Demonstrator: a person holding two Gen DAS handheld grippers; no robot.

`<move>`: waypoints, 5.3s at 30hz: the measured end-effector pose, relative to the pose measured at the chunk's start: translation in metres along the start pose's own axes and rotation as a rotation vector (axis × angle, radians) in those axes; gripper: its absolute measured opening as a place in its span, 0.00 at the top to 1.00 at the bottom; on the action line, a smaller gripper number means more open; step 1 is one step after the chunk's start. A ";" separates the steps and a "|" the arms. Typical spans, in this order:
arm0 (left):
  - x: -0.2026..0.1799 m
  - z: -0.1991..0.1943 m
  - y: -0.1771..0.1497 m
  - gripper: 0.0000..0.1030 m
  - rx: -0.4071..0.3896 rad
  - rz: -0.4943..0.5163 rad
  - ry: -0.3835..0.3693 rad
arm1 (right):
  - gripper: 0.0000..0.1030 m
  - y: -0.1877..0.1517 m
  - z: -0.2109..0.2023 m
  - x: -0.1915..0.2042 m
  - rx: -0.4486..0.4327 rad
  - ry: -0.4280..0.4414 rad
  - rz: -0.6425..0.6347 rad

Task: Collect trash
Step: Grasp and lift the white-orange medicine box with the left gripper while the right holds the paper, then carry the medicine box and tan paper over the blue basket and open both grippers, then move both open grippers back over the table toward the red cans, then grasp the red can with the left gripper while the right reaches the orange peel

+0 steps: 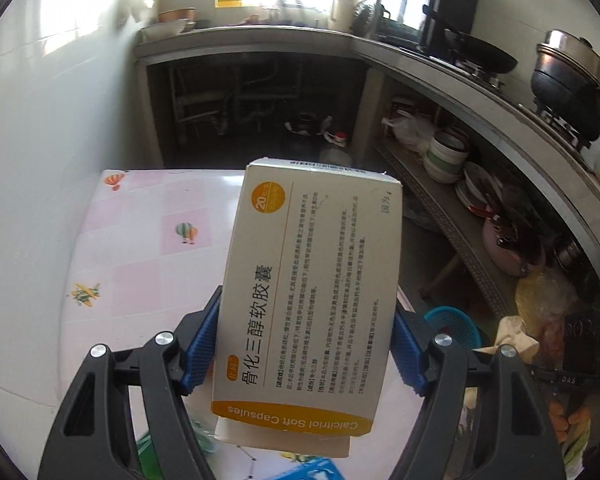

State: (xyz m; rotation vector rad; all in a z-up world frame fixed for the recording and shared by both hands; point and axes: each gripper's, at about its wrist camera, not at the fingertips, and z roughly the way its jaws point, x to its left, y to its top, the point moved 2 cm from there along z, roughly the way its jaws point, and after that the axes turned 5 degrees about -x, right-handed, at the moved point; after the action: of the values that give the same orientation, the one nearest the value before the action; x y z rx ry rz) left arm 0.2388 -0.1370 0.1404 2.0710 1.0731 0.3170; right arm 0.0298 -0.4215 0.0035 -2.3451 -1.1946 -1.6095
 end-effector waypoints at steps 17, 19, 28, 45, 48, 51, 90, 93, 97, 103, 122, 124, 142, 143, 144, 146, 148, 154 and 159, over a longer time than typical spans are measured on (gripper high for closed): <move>-0.237 0.131 -0.068 0.30 0.269 0.210 -0.315 | 0.94 -0.032 -0.094 -0.130 -0.248 -0.323 0.311; -0.257 0.148 -0.080 0.30 0.317 0.221 -0.317 | 0.94 -0.032 -0.100 -0.146 -0.270 -0.390 0.323; -0.321 0.237 -0.124 0.30 0.501 0.239 -0.271 | 0.94 -0.027 -0.081 -0.207 -0.224 -0.544 0.380; -0.328 0.294 -0.113 0.15 0.454 0.146 -0.277 | 0.45 0.017 0.013 -0.312 -0.065 -0.686 0.315; -0.315 0.281 -0.103 0.15 0.426 0.114 -0.278 | 0.40 0.011 0.003 -0.311 -0.116 -0.663 0.324; -0.305 0.264 -0.094 0.15 0.379 0.101 -0.264 | 0.40 0.008 -0.006 -0.307 -0.153 -0.656 0.331; -0.092 0.027 -0.107 0.14 0.014 -0.039 -0.143 | 0.26 -0.007 -0.026 -0.087 -0.229 -0.356 -0.009; -0.074 0.016 -0.106 0.14 0.003 -0.081 -0.127 | 0.26 -0.005 -0.017 -0.074 -0.211 -0.317 -0.018; -0.049 -0.002 -0.101 0.14 -0.033 -0.103 -0.093 | 0.26 -0.001 -0.003 -0.054 -0.190 -0.277 -0.060; -0.011 -0.024 -0.093 0.12 -0.069 -0.128 -0.005 | 0.26 0.007 0.023 -0.018 -0.140 -0.216 -0.143; 0.082 -0.019 -0.109 0.12 -0.051 -0.232 0.150 | 0.42 0.052 0.201 0.072 0.190 -0.099 -0.242; 0.087 -0.017 -0.111 0.12 -0.053 -0.237 0.160 | 0.48 0.056 0.233 0.078 0.231 -0.132 -0.261; 0.128 -0.002 -0.120 0.12 -0.021 -0.282 0.186 | 0.94 0.052 0.371 0.078 0.353 -0.383 -0.458; 0.128 -0.001 -0.120 0.12 -0.020 -0.284 0.186 | 0.98 0.052 0.370 0.078 0.350 -0.387 -0.470; 0.128 -0.001 -0.119 0.12 -0.019 -0.285 0.184 | 0.99 0.052 0.368 0.077 0.349 -0.393 -0.481; 0.127 0.000 -0.118 0.12 -0.018 -0.284 0.181 | 0.99 0.054 0.362 0.073 0.345 -0.390 -0.479; 0.124 0.001 -0.117 0.12 -0.018 -0.278 0.177 | 0.99 0.057 0.355 0.070 0.335 -0.400 -0.479; 0.114 0.007 -0.113 0.12 -0.014 -0.265 0.170 | 1.00 0.058 0.321 0.050 0.309 -0.419 -0.435; 0.100 0.020 -0.103 0.12 0.007 -0.190 0.179 | 1.00 0.050 0.270 0.027 0.272 -0.444 -0.391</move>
State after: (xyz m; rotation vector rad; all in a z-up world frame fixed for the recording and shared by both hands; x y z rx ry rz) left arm 0.2501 -0.0332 0.0397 1.9563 1.3692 0.4084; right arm 0.2730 -0.3202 -0.0790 -2.4618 -1.9188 -0.9196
